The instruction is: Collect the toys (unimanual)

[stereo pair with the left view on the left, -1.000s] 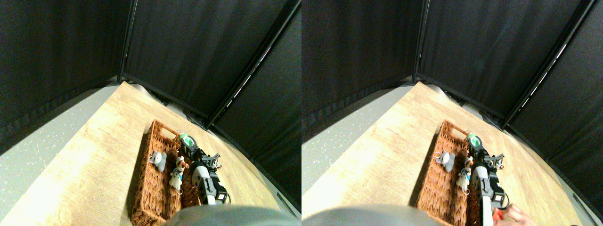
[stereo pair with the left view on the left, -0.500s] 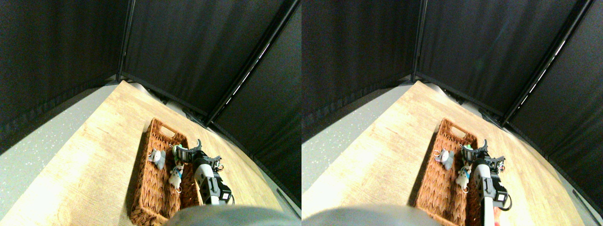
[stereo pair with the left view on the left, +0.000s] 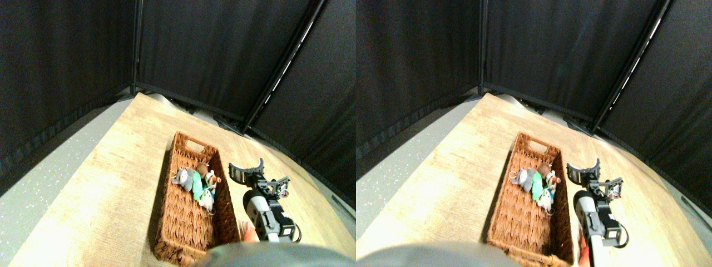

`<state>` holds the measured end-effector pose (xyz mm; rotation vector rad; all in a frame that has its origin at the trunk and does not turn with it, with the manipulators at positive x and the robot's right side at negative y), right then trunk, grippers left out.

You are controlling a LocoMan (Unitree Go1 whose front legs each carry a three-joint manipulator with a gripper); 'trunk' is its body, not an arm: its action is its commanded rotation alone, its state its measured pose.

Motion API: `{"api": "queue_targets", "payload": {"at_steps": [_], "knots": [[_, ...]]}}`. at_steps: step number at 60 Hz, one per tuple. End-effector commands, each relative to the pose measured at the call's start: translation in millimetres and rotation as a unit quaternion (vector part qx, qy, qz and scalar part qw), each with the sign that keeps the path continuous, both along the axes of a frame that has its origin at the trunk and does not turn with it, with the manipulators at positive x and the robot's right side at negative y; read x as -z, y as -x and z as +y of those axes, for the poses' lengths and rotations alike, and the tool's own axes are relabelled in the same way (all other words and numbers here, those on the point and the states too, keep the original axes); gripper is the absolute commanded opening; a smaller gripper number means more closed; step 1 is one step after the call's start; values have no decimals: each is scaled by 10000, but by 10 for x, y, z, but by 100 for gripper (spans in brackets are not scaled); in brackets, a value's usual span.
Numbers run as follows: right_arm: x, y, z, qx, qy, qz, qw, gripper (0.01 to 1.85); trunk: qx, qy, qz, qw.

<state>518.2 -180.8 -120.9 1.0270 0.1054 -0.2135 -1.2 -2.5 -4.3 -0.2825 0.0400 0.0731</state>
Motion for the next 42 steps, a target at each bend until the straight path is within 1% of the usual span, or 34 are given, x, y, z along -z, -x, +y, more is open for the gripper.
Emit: {"api": "queue_targets", "payload": {"at_steps": [1, 4, 5, 7, 10, 14, 16, 18, 21, 23, 24, 27, 29, 33, 38, 42], "knots": [[-212, 51, -326, 117, -107, -373, 9992, 89, 259, -237, 31, 9994], [-221, 109, -427, 166, -108, -490, 9986, 88, 297, -273, 41, 9992], [-221, 109, -427, 166, -108, -490, 9986, 88, 315, -293, 46, 9991], [-211, 144, -496, 198, -198, -539, 9982, 84, 345, -317, 63, 9989], [-197, 189, -547, 262, -293, -536, 9978, 82, 384, -358, 87, 9986], [-142, 271, -626, 454, -381, -503, 9970, 87, 428, -403, 110, 9982], [-111, 313, -643, 425, -418, -494, 9970, 83, 446, -418, 121, 9981], [-89, 331, -657, 394, -453, -485, 9970, 82, 460, -433, 130, 9979], [-30, 405, -670, 398, -450, -464, 9971, 80, 466, -450, 145, 9978], [20, 452, -684, 536, -587, -471, 9957, 79, 476, -462, 153, 9977], [20, 452, -684, 536, -587, -471, 9957, 79, 480, -464, 159, 9976], [89, 517, -700, 665, -744, -453, 9940, 79, 489, -466, 167, 9976], [133, 557, -699, 675, -751, -436, 9939, 82, 497, -465, 177, 9975], [196, 611, -679, 674, -870, -420, 9930, 85, 509, -470, 202, 9974], [245, 662, -642, 709, -884, -402, 9927, 83, 517, -459, 205, 9974], [267, 702, -612, 840, -865, -342, 9921, 86, 513, -449, 207, 9975]]}}
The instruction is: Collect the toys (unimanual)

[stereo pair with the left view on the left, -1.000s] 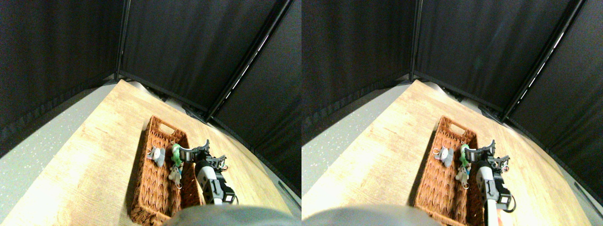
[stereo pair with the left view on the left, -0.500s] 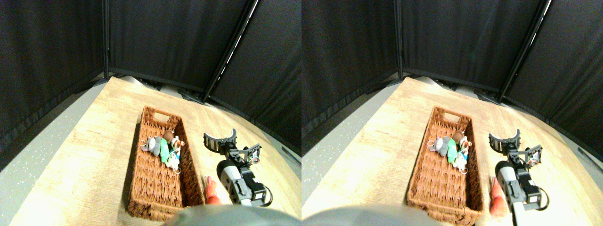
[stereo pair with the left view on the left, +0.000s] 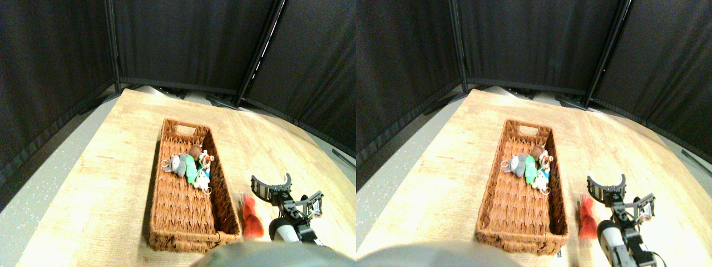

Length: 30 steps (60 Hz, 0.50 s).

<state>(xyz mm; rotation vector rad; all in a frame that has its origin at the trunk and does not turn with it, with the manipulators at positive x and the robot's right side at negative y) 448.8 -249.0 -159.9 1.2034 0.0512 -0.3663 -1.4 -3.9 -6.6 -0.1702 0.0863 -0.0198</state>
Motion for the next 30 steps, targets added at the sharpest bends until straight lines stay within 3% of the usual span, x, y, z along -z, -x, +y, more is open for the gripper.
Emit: {"api": "queue_targets", "payload": {"at_steps": [1, 19, 30], "knots": [[-115, 21, 76, 40, 36, -390, 9992, 88, 6, 99, 32, 9999], [1, 266, 163, 272, -481, -353, 9979, 94, -37, 169, 60, 9998], [64, 434, 209, 368, -862, -144, 9955, 95, -56, 213, 76, 9997]]}}
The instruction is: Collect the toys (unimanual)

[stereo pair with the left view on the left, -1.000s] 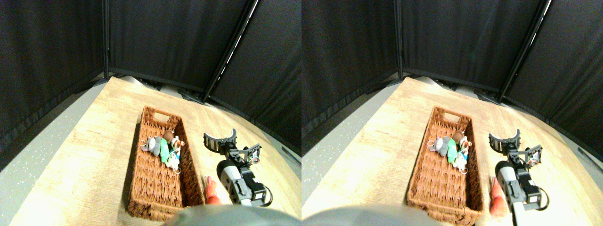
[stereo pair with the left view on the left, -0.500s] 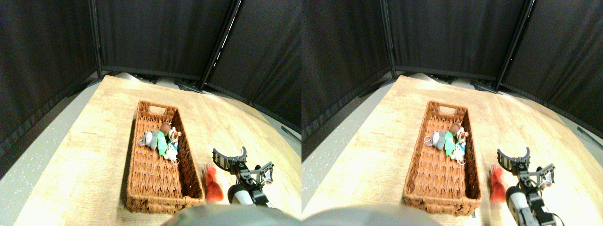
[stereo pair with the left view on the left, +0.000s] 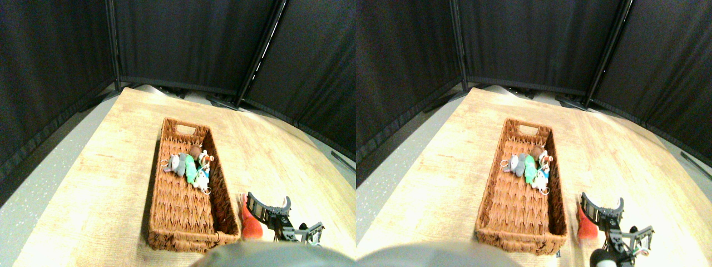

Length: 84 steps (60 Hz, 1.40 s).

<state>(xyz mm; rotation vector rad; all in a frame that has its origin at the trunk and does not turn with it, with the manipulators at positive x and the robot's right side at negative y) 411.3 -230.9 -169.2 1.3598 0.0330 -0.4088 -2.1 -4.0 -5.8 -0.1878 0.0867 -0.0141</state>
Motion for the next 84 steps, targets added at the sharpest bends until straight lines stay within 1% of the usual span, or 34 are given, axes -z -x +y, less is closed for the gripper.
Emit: {"api": "queue_targets", "payload": {"at_steps": [1, 6, 10, 15, 20, 23, 27, 32, 39, 51, 57, 61, 62, 65, 68, 69, 70, 71, 73, 74, 75, 76, 77, 79, 80, 82, 84], "knots": [[-18, 76, 24, 136, -156, -50, 9998, 94, -24, 127, 71, 9999], [23, 132, 37, 34, -210, -1, 9998, 92, -42, 138, 87, 9999], [99, 167, 50, 10, -299, 179, 9994, 92, -69, 164, 98, 9998], [166, 182, 56, -32, -390, 209, 9990, 92, -106, 179, 106, 9997], [254, 204, 75, -77, -435, 389, 9983, 93, -148, 200, 126, 9996], [291, 202, 71, -21, -480, 439, 9979, 93, -174, 217, 134, 9995], [355, 176, 59, 96, -570, 477, 9972, 90, -197, 226, 134, 9995], [427, 122, 33, 105, -565, 507, 9971, 85, -246, 248, 154, 9993], [514, 54, 15, 144, -614, 582, 9963, 82, -250, 245, 156, 9993], [588, -20, -11, 210, -605, 603, 9961, 78, -233, 232, 155, 9993], [629, -41, -27, 332, -615, 609, 9957, 75, -228, 227, 173, 9993], [650, -47, -42, 367, -674, 608, 9952, 74, -224, 220, 171, 9994], [656, -49, -48, 358, -669, 609, 9953, 72, -220, 220, 191, 9993], [662, -56, -59, 384, -626, 638, 9953, 70, -217, 218, 194, 9993], [651, -62, -59, 491, -579, 633, 9951, 62, -210, 208, 180, 9994], [643, -66, -56, 499, -567, 634, 9951, 57, -206, 208, 176, 9994], [636, -68, -53, 501, -522, 595, 9956, 45, -206, 208, 176, 9994], [636, -68, -53, 501, -522, 595, 9956, 45, -201, 205, 176, 9994], [628, -71, -51, 491, -401, 502, 9967, 16, -195, 200, 176, 9995], [622, -74, -50, 518, -144, 506, 9973, 9, -195, 200, 176, 9995], [614, -77, -48, 576, 203, 514, 9968, 7, -195, 196, 177, 9995], [610, -80, -48, 664, 241, 486, 9963, 7, -195, 191, 177, 9995], [610, -80, -48, 664, 241, 486, 9963, 7, -195, 191, 177, 9995], [583, -82, -49, 824, 57, 478, 9954, 6, -200, 193, 174, 9995], [575, -87, -51, 811, 112, 430, 9957, 6, -200, 193, 174, 9995], [554, -95, -57, 911, 222, 423, 9947, 7, -198, 190, 174, 9995], [542, -100, -60, 873, 225, 397, 9951, 8, -196, 188, 174, 9995]]}}
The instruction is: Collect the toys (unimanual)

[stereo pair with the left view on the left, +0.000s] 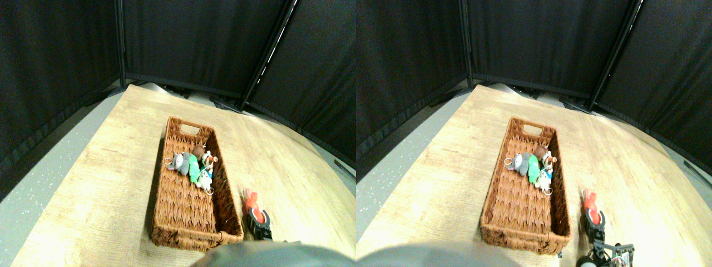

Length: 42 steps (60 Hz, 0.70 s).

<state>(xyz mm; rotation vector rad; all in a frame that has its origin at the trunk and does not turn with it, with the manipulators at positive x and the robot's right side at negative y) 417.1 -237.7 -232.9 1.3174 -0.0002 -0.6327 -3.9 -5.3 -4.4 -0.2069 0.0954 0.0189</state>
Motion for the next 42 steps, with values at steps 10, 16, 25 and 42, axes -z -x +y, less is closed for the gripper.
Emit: {"api": "queue_targets", "payload": {"at_steps": [10, 16, 25, 42], "knots": [[-203, -94, 9, -4, 113, -321, 9994, 11, -9, 96, 95, 9999], [-286, -153, 12, -177, 288, -417, 9986, 10, -12, 105, 77, 9999], [-530, -261, 93, -488, 486, -513, 9963, 7, -24, 147, -16, 9999], [-954, -675, 347, -1975, 901, -884, 9721, 8, -184, 331, -105, 9992]]}}
